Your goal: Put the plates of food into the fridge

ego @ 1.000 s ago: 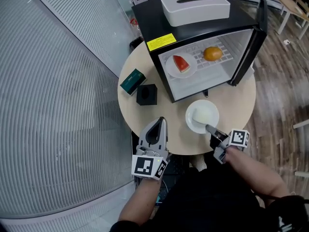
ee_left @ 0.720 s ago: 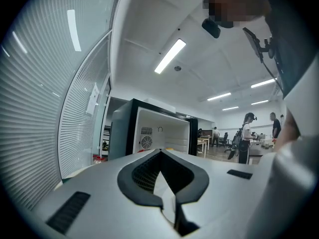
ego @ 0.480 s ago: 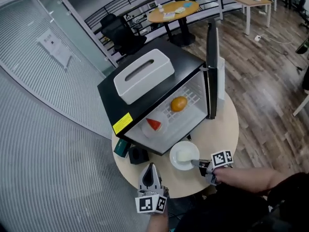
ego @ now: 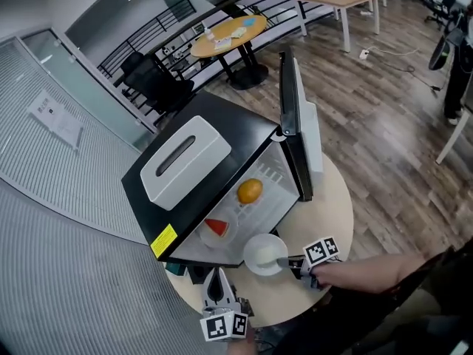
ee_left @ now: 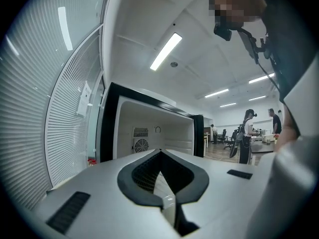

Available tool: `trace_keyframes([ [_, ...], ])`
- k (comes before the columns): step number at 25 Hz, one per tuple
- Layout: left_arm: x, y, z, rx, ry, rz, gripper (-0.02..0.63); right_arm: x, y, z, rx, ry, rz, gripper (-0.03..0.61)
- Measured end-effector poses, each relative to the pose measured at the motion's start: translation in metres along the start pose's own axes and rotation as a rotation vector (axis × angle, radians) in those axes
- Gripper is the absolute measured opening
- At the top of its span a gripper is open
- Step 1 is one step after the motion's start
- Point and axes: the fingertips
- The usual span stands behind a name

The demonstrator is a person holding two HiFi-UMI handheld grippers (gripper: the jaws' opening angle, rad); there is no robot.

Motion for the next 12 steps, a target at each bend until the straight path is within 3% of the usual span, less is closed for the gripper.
trace_keyframes([
  [7,0.033,-0.025,-0.008,-0.006,-0.037,-0.018,0.003,0.023,0.019,0.011,0.005,0.003,0.009,0.02],
  [12,0.04,-0.034,-0.008,-0.025,-0.015,-0.032,0.003,0.029,0.034,0.015,0.003,-0.013,0.0,0.021],
])
Point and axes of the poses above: the fingertips, and each gripper's own axes: x forward along the fingers, z to its right, y out of its top, and after that the axes turned 15 degrees about z, right-handed
